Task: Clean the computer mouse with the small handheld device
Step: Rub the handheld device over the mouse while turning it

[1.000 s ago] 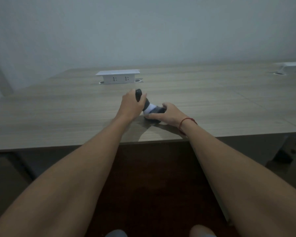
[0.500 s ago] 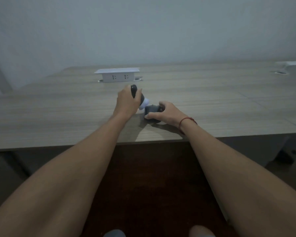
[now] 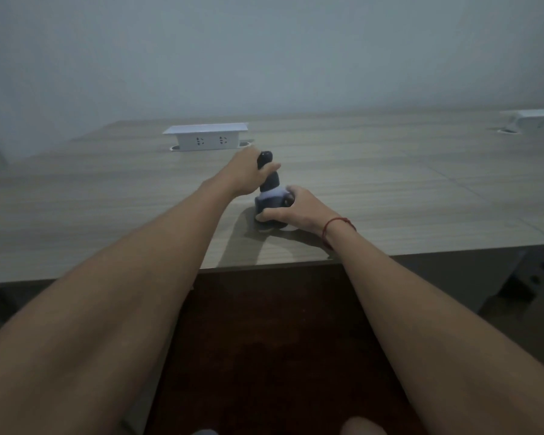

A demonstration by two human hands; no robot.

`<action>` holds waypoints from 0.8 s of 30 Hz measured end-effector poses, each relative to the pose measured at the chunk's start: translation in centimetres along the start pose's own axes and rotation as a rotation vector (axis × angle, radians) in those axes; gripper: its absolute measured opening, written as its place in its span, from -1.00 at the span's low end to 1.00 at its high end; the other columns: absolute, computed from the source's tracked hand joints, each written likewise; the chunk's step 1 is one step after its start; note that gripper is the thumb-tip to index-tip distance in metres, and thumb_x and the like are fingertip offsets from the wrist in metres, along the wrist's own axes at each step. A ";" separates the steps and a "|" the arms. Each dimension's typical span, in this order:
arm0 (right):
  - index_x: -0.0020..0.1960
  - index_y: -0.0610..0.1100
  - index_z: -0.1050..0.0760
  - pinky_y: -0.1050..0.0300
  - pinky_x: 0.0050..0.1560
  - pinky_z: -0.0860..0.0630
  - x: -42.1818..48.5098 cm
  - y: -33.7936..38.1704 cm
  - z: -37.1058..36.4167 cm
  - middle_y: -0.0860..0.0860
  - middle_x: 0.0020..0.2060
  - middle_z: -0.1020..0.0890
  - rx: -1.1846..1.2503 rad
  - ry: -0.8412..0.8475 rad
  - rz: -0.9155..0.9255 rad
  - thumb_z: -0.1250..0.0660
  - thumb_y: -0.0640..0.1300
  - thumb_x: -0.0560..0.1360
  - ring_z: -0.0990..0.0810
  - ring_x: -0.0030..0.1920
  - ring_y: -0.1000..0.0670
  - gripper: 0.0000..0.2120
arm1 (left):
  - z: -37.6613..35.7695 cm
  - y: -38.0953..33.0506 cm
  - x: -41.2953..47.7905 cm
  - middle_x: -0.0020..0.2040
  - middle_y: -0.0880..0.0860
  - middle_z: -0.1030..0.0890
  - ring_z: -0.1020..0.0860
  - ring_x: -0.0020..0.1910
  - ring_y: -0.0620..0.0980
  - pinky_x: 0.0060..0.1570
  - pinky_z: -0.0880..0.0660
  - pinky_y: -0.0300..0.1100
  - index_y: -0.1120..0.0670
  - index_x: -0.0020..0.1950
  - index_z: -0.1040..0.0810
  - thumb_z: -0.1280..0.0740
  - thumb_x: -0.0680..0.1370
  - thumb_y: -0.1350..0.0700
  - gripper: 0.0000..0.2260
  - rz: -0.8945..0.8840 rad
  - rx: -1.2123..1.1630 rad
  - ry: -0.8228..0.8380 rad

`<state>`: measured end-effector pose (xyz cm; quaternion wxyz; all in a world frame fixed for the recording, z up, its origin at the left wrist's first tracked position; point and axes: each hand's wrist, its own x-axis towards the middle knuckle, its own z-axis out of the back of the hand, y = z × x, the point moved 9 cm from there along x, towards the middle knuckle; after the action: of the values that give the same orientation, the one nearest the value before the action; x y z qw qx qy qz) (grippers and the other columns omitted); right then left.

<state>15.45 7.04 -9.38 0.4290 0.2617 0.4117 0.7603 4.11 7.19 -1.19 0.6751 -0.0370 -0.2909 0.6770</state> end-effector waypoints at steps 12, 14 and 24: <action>0.57 -0.14 0.01 -0.01 0.30 -0.36 -0.1 -0.3 0.0 -0.08 0.48 -0.32 0.017 0.002 -0.038 -0.57 0.19 0.23 -0.35 0.42 -0.10 0.15 | 0.7 2.9 -0.7 -0.19 0.12 -0.50 -0.44 -0.21 0.07 -0.21 -0.31 -0.13 0.18 -0.15 -0.45 -0.26 0.60 -0.01 -0.73 0.182 -0.001 -0.082; 0.52 -0.15 -0.18 0.12 0.18 -0.41 -0.3 0.1 0.0 -0.05 0.40 -0.41 -0.007 -0.001 -0.005 -0.56 0.22 0.23 -0.42 0.35 -0.06 0.03 | 1.2 2.9 -1.1 -0.17 0.15 -0.51 -0.45 -0.19 0.10 -0.19 -0.32 -0.13 0.17 -0.13 -0.46 -0.25 0.60 0.00 -0.74 0.180 -0.020 -0.124; 0.32 -0.17 -0.48 0.20 0.10 -0.34 -0.9 1.3 0.6 0.06 0.16 -0.54 0.025 0.002 0.037 -0.36 0.05 0.52 -0.48 0.10 0.06 -0.55 | 2.0 4.7 -5.1 -0.01 0.22 -0.57 -0.54 -0.07 0.17 -0.13 -0.41 -0.09 0.25 0.02 -0.51 -0.24 0.60 -0.06 -0.65 0.283 -0.156 -0.281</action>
<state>15.76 6.13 -7.96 0.4110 0.2738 0.4167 0.7632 -0.57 2.08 -3.35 0.5211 -0.0347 -0.4258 0.7389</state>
